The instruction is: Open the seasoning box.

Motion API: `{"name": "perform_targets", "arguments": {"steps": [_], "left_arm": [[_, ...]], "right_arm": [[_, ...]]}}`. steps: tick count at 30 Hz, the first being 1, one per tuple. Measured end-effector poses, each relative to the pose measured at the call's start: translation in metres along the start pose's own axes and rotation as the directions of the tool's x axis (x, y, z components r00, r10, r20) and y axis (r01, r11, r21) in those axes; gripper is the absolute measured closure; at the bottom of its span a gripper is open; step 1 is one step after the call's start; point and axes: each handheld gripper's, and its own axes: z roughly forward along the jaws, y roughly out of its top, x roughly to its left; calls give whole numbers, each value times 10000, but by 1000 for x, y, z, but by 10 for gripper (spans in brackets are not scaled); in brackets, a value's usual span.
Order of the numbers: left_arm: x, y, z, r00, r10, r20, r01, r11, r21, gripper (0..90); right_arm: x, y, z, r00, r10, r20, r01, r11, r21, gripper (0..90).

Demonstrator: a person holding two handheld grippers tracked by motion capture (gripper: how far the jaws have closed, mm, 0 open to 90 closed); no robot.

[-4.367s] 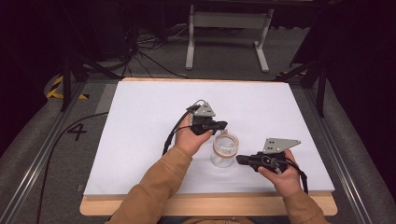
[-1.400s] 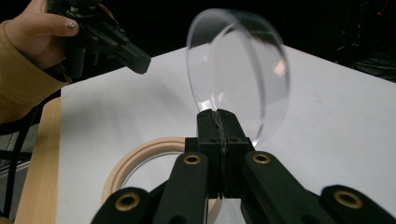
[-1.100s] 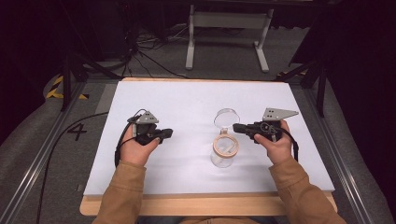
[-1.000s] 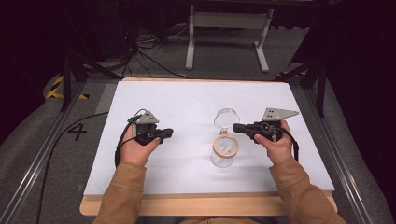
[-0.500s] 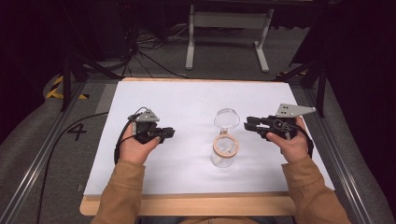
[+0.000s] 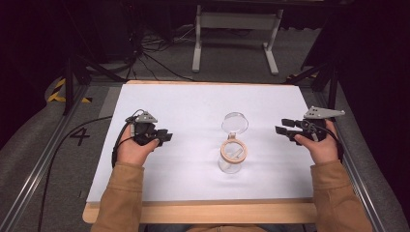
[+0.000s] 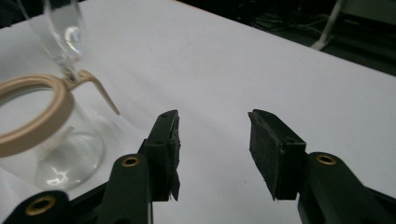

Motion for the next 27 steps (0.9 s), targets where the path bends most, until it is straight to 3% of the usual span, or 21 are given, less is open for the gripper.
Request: {"name": "perform_targets", "arguments": {"steps": [5, 11, 13, 18, 22, 24, 27], "left_arm": [[10, -7, 6, 9997, -235, -105, 237, 9994, 240, 660], [17, -14, 12, 9984, -554, -130, 559, 9974, 451, 642], [17, -15, 15, 9984, -558, -134, 563, 9973, 472, 634], [17, -16, 21, 9978, -657, 24, 654, 9958, 639, 587], [18, -19, 27, 9979, -638, -49, 640, 9937, 921, 551], [18, -20, 31, 9985, -540, 37, 533, 9928, 1069, 541], [18, -21, 34, 9991, -421, 57, 412, 9935, 1061, 510]], "right_arm": [[-10, -12, 11, 9989, 94, 456, -122, 9981, 610, 512], [-14, -24, 26, 9981, 275, 555, -338, 9926, 1163, 507], [-12, -31, 36, 9980, 371, 519, -435, 9907, 1289, 521], [-4, -42, 60, 10000, 37, 91, -52, 9854, 1699, 518], [0, -47, 69, 9999, -135, -1, 133, 9798, 1993, 511], [2, -48, 72, 9990, -436, 63, 414, 9781, 2039, 506], [4, -48, 73, 9995, -319, -87, 330, 9795, 1987, 492]]}}
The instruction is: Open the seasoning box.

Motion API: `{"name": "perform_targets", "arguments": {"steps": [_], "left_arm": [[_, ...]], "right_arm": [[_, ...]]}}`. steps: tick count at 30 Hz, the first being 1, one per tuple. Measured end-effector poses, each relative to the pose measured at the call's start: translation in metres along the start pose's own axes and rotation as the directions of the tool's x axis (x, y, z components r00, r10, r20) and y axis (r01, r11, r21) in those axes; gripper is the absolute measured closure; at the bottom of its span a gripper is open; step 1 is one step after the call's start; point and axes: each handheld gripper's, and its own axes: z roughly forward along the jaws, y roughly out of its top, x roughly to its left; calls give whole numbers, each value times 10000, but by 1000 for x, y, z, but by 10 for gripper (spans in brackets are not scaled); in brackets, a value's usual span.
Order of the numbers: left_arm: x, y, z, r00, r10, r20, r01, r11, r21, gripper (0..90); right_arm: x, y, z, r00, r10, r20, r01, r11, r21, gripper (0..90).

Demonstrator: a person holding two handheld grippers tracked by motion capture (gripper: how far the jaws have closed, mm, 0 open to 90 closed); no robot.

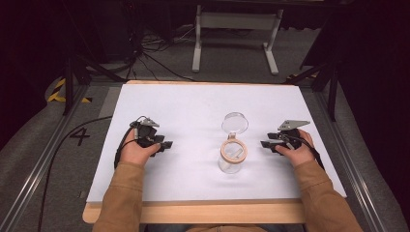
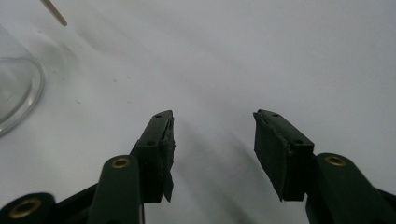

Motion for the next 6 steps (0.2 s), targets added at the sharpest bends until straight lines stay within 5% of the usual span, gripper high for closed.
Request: {"name": "perform_targets", "arguments": {"steps": [6], "left_arm": [[-1, 0, 1, 10000, 7, 21, -7, 10000, -48, 469]], "right_arm": [[0, 0, -1, 10000, 14, -2, -14, 10000, -29, 490]]}}
